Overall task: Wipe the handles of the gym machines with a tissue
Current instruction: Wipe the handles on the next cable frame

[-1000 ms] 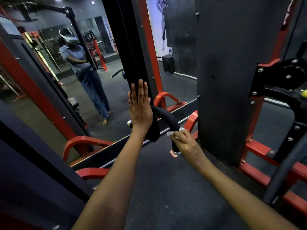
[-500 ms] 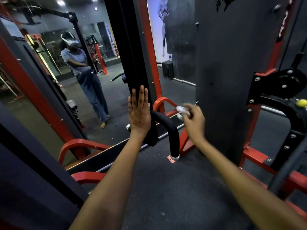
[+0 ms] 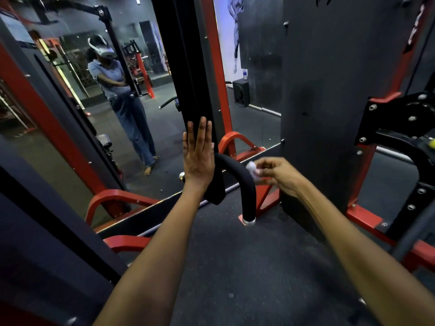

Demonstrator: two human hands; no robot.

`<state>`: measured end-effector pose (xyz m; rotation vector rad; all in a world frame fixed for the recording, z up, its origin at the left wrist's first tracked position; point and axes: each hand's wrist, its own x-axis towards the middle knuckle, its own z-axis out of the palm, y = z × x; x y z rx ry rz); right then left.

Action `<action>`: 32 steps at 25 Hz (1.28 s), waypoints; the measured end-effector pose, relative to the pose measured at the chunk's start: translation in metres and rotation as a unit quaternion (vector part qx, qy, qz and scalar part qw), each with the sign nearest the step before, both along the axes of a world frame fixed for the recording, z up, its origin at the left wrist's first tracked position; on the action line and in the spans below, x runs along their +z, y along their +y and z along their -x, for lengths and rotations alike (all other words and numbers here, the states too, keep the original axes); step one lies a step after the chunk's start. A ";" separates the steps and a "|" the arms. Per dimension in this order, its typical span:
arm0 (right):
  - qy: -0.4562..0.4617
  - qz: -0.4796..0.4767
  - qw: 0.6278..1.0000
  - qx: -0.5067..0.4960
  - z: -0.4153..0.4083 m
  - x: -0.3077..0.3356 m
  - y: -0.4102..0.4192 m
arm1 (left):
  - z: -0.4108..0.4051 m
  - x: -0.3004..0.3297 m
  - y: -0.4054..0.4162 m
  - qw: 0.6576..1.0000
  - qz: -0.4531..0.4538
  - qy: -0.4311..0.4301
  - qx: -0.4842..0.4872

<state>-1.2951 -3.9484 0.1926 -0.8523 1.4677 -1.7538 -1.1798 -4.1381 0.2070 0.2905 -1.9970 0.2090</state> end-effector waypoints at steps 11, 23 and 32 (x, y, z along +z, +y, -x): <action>0.095 -0.044 0.993 -0.050 -0.032 -0.074 0.008 | 0.002 -0.001 0.001 1.000 -0.014 0.003 0.002; 0.283 -0.277 0.913 0.102 -0.009 -0.066 -0.004 | 0.000 -0.001 -0.003 1.000 -0.013 -0.022 -0.001; 0.526 0.017 0.844 -0.104 -0.036 0.063 -0.047 | -0.004 0.001 -0.008 1.000 0.016 -0.013 -0.007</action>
